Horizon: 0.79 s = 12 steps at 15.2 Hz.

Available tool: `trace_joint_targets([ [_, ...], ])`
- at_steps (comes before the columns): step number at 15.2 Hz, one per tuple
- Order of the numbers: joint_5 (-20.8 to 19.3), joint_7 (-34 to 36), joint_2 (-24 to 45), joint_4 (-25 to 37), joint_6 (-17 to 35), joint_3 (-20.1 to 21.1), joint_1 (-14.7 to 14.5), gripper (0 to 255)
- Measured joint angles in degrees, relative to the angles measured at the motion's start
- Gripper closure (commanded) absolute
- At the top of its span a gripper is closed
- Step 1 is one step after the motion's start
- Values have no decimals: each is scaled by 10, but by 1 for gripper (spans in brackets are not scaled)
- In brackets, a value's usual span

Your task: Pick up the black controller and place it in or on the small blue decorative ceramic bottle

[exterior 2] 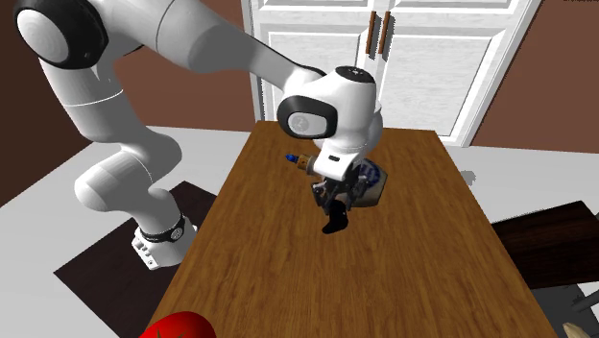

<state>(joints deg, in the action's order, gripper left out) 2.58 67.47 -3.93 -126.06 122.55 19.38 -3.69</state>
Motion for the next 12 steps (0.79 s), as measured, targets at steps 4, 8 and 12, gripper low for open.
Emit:
trace_joint_targets([
  [4, 3, -4, -12, 20, -31, -2, 1, 255],
  [8, 6, -5, -22, 42, -63, -3, 1, 255],
  [12, 8, -6, -31, 64, -94, -4, 1, 255],
])
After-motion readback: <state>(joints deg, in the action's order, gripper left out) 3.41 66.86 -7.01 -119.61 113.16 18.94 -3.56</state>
